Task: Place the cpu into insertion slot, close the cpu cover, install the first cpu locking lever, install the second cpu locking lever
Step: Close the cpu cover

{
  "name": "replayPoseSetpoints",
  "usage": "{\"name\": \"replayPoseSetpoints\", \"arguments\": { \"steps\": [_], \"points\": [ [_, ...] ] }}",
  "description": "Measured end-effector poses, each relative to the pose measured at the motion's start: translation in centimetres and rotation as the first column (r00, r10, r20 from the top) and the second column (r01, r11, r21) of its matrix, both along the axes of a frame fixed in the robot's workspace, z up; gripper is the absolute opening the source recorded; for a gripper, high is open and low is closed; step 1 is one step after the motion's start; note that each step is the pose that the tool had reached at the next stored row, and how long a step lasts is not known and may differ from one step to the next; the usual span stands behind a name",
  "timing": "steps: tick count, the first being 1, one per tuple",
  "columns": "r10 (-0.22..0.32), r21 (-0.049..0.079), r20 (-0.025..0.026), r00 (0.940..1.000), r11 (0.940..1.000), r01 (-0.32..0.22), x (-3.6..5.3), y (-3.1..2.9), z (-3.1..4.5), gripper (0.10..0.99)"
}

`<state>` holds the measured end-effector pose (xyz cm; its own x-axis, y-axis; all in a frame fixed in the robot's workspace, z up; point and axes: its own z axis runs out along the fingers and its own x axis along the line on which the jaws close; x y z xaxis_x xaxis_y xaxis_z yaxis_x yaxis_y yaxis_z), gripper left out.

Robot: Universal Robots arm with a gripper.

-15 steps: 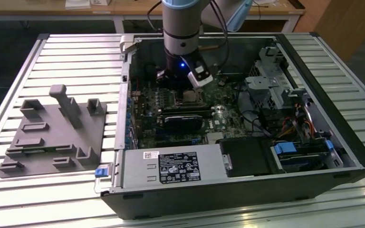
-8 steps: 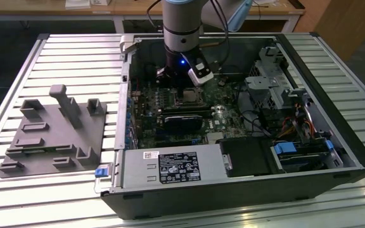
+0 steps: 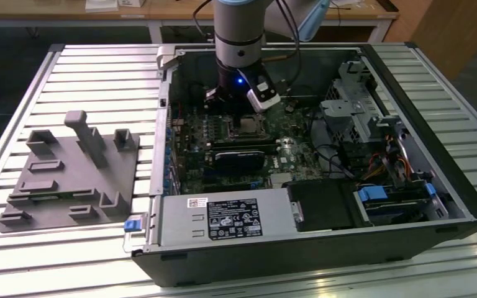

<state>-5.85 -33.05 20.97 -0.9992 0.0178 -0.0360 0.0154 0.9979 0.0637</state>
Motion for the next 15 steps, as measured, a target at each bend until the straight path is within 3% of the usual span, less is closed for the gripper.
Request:
{"name": "replayPoseSetpoints", "arguments": {
  "steps": [9,15],
  "points": [
    [0.0,0.0,0.0,1.0,1.0,0.0,1.89,0.02,0.0,0.106],
    [0.0,0.0,0.0,1.0,1.0,0.0,2.09,0.02,0.16,0.106]
  ]
}}
